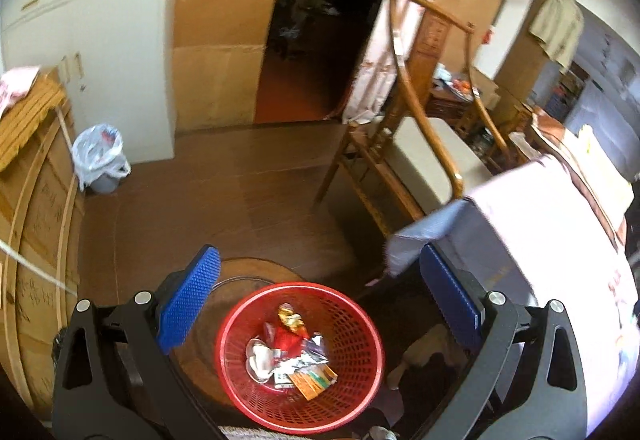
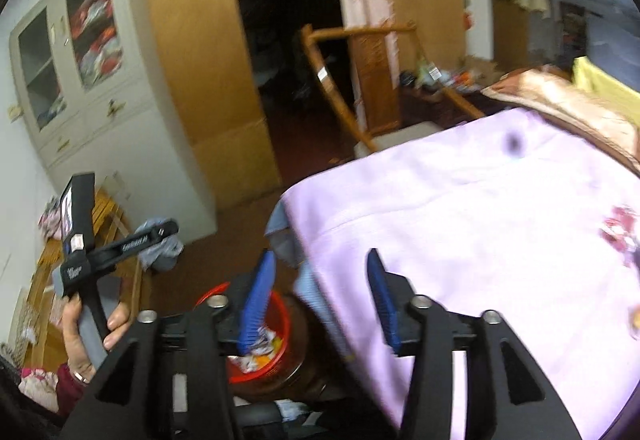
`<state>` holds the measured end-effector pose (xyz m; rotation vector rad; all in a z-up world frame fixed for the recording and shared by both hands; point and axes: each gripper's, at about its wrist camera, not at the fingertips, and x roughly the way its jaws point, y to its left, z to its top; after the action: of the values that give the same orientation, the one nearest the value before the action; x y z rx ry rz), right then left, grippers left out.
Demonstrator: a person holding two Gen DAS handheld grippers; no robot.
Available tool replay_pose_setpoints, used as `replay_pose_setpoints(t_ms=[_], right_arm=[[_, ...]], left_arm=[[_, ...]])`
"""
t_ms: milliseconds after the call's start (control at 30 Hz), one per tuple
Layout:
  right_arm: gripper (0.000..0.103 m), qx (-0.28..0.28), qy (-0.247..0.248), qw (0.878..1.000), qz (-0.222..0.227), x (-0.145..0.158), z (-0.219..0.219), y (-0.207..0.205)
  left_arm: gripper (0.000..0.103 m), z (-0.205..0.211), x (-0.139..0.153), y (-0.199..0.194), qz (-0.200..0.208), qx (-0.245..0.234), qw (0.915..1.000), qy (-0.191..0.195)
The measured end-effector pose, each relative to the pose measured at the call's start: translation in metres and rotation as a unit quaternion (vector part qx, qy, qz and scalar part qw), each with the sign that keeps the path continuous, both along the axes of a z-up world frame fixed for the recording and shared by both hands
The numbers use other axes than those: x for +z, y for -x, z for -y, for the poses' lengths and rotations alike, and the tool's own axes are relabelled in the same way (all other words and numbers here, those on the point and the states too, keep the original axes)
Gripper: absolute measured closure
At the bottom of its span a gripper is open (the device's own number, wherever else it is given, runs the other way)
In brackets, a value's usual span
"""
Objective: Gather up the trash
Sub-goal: 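Move both tools back over the table toward the green packet and mask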
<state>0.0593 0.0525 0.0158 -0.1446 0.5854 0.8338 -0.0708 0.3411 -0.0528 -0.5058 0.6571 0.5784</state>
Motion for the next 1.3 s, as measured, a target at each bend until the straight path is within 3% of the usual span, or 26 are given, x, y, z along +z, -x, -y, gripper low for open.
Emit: replay_pose_setpoints(t_ms=[67, 167, 300, 367, 433, 667, 833, 1067, 1300], right_arm=[[0.036, -0.023, -0.014, 0.999, 0.02, 0.008, 0.022, 0.0], [0.005, -0.076, -0.033, 0.994, 0.075, 0.022, 0.065, 0.007], [0.005, -0.123, -0.029, 0.98, 0.155, 0.035, 0.118, 0.012], [0.005, -0.173, -0.031, 0.959, 0.221, 0.033, 0.15, 0.016], [0.005, -0.2, -0.008, 0.949, 0.242, 0.03, 0.173, 0.01], [0.005, -0.279, 0.045, 0.949, 0.141, 0.009, 0.249, -0.049], [0.005, -0.33, 0.04, 0.94, 0.074, -0.016, 0.301, -0.087], [0.005, -0.369, 0.001, 0.929, 0.015, -0.043, 0.34, -0.121], [0.005, -0.378, -0.033, 0.925, -0.032, -0.054, 0.361, -0.131]], left_arm=[[0.007, 0.022, 0.008, -0.006, -0.001, -0.025, 0.9996, -0.012], [0.007, 0.051, 0.015, -0.018, -0.007, -0.062, 0.9977, -0.026], [0.007, 0.102, 0.021, -0.047, -0.021, -0.129, 0.9904, -0.046], [0.007, 0.132, 0.021, -0.067, -0.031, -0.173, 0.9833, -0.047], [0.007, 0.163, 0.022, -0.087, -0.041, -0.22, 0.9734, -0.051], [0.007, 0.268, 0.025, -0.155, -0.056, -0.351, 0.9305, -0.088], [0.007, 0.327, 0.023, -0.204, -0.068, -0.412, 0.9035, -0.098], [0.007, 0.39, 0.018, -0.269, -0.088, -0.457, 0.8808, -0.09], [0.006, 0.443, 0.024, -0.33, -0.073, -0.485, 0.8686, -0.07]])
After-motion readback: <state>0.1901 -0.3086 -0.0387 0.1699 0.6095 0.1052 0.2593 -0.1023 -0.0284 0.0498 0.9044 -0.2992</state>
